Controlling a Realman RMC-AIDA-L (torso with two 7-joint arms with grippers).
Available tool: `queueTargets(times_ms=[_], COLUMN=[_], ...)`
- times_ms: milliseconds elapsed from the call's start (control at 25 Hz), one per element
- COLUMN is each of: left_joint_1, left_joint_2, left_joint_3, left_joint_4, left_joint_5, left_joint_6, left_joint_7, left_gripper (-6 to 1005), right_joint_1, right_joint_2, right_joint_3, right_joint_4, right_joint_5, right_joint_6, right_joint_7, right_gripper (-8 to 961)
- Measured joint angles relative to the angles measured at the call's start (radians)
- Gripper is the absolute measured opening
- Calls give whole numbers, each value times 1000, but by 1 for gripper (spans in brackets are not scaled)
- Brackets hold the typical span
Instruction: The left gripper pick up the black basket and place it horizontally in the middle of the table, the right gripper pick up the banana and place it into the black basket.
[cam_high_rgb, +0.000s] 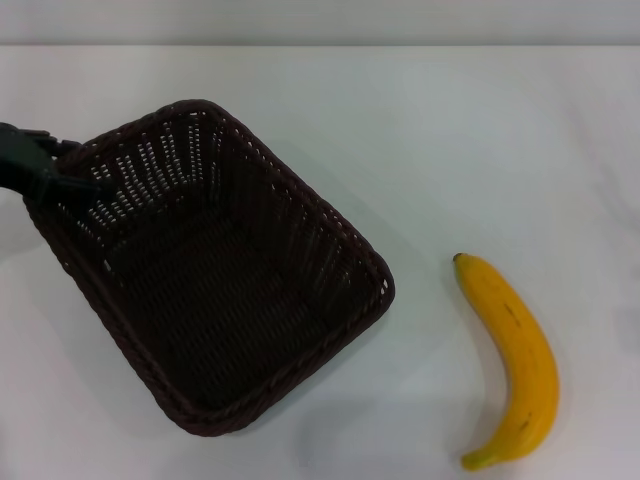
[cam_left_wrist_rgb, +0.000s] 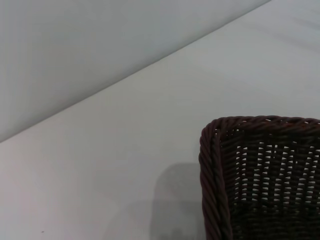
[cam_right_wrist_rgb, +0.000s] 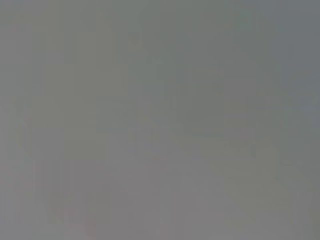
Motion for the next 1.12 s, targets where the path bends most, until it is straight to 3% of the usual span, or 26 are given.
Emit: queueTargets(times_ms=[400,600,720,920,1000,1120], left_joint_1=[-1,4,10,21,36,80], left_joint_2=[-36,-37,-37,-48,-61,-100], left_joint_3=[0,-1,0,-4,-4,-5], left_joint_4=[0,8,11,20,46,142], left_joint_5=[3,5,5,0,-9,-35], left_joint_6=[-18,-23,-23,-21,-11,13], left_joint_7=[-28,-65,-69,-71,-74,-78], left_gripper=[818,811,594,380,324,239], right_joint_1=[-3,-10,-12,-12,-12,-12], right_joint_2=[-2,-4,-4,-4,-4,-4], right_joint_3=[-1,2,3,2,0,-1], right_joint_4=[0,0,0,3,7,13], right_joint_5=[-3,-2,-1,-3,-3,-4], right_joint_6=[-2,-1,1,7,14,17], right_joint_7=[0,0,0,0,0,-5], right_gripper=[873,873,873,873,873,873])
